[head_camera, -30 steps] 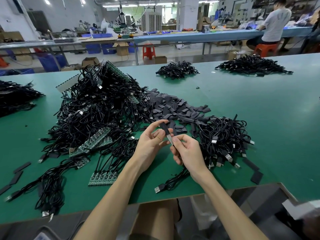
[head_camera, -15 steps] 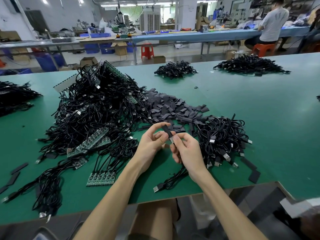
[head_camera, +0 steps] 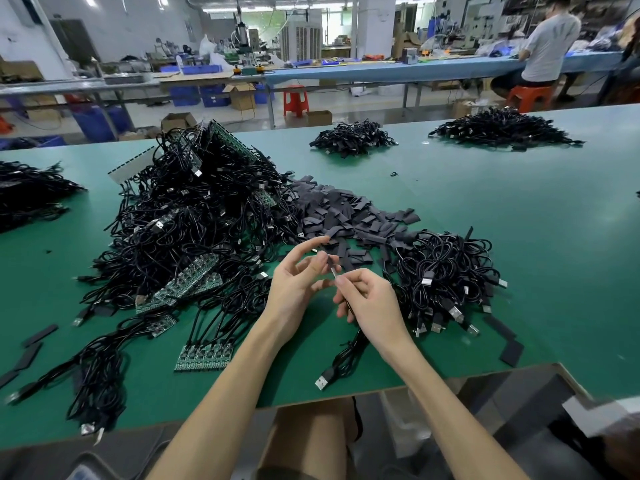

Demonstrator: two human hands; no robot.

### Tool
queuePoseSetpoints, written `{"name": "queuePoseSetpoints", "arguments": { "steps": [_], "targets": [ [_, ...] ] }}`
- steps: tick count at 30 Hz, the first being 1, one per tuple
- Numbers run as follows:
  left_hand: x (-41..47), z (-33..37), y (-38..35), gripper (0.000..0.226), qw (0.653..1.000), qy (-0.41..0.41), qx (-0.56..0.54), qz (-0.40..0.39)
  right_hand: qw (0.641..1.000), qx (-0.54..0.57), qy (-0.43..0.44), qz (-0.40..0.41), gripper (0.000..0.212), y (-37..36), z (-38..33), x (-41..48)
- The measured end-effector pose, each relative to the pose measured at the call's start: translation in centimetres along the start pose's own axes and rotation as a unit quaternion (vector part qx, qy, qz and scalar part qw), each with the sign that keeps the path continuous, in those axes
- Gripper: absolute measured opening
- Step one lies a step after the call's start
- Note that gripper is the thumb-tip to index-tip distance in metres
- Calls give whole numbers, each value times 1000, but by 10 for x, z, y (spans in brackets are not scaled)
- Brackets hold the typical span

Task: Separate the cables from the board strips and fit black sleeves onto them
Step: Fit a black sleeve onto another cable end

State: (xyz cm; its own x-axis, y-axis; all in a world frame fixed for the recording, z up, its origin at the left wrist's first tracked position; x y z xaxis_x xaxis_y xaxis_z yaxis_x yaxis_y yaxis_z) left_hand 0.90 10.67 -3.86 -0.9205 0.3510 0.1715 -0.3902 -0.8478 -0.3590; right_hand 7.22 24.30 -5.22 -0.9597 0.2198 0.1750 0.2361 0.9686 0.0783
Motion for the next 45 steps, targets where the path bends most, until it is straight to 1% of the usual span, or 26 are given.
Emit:
{"name": "queuePoseSetpoints", "arguments": {
  "steps": [7, 11, 17, 24, 28, 31, 33, 37, 41, 43, 45],
  "targets": [
    [1, -3, 1, 31, 999, -12, 42, 18, 1000, -19, 0, 15, 18, 2, -2, -1],
    [0, -3, 1, 29, 996, -9, 86, 20, 999, -26, 1, 34, 20, 4, -2, -2],
    [-1, -5, 1, 33, 995, -11, 101, 5, 999, -24, 0, 41, 21, 4, -3, -2],
    [-1, -5, 1, 34, 992, 7, 121, -21, 999, -7, -3, 45, 18, 4, -4, -2],
    [0, -8, 1, 35, 994, 16, 108, -21, 999, 0, -7, 46, 19, 4, -5, -3],
    [2, -11, 3, 34, 997, 40, 65, 0, 999, 0, -8, 48, 26, 4, -5, -3],
    [3, -13, 4, 29, 997, 47, 64, 5, 999, -15, -3, 45, 29, 3, -5, -3],
    [2, -14, 3, 25, 996, 20, 82, -11, 998, -37, -1, 41, 29, 1, -6, -3],
    [0, -10, 1, 30, 998, 25, 27, -47, 1000, 11, -9, 27, 31, 2, -7, -4],
    [0, -10, 0, 33, 997, 30, 29, -61, 999, 29, -13, 13, 31, 3, -7, -5],
    [0, -10, -1, 36, 997, 35, 30, -65, 1000, 24, -12, -4, 32, 2, -8, -6]
  ]
}}
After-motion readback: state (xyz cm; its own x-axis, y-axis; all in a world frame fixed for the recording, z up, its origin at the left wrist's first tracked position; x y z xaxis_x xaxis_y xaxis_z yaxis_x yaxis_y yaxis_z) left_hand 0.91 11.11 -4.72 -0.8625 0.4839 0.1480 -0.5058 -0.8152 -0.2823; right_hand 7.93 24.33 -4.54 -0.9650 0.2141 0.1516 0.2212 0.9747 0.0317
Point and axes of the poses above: each hand's wrist, its own x-axis towards the middle knuckle, its own y-axis out of the back of the hand, z = x × y, the point moved 2 cm from there along x, towards the middle knuckle
